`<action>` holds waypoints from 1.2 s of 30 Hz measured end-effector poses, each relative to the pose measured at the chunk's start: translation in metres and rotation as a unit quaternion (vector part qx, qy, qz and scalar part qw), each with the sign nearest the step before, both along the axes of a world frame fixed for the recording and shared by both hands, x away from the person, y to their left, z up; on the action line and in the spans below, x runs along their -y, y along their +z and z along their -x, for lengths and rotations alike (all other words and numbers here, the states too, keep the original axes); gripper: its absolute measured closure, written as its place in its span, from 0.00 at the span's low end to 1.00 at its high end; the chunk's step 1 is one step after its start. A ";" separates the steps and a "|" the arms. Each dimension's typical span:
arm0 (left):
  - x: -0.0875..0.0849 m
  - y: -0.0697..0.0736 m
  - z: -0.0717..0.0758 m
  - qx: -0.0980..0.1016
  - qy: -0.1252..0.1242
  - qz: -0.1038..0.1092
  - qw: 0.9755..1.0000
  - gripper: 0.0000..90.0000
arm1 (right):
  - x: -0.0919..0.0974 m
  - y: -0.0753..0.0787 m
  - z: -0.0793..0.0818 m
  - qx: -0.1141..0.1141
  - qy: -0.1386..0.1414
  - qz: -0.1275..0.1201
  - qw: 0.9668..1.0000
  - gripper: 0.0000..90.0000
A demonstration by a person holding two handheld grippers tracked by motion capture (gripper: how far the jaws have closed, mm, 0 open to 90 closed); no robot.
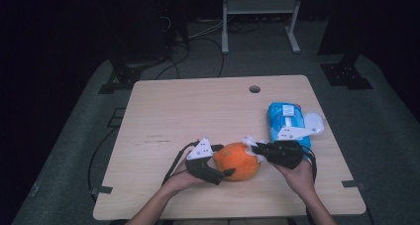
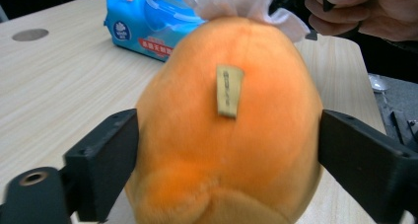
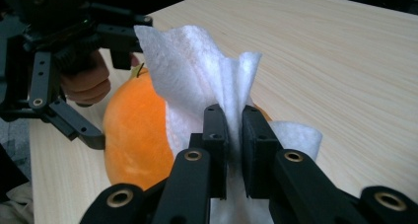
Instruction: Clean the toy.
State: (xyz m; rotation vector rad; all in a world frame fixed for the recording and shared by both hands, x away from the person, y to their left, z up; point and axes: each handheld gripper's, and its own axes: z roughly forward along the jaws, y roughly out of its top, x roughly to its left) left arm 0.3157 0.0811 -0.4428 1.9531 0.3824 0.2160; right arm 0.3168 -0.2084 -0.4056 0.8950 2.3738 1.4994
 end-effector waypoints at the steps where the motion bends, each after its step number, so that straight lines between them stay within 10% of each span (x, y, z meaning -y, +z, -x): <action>1: 0.001 0.001 0.001 0.003 0.002 -0.007 1.000 0.25 | 0.001 0.002 0.001 0.001 -0.003 0.001 1.000 0.90; 13: 0.008 0.000 0.005 0.010 0.015 -0.007 1.000 0.26 | -0.037 0.016 0.019 0.042 0.045 0.025 0.998 0.90; 29: 0.008 -0.004 0.003 0.015 0.017 0.010 1.000 0.34 | 0.009 -0.002 0.003 0.007 -0.014 0.026 1.000 0.90; 36: 0.008 -0.004 0.003 0.012 0.018 0.010 1.000 0.35 | -0.002 0.005 0.008 0.018 -0.003 0.025 1.000 0.90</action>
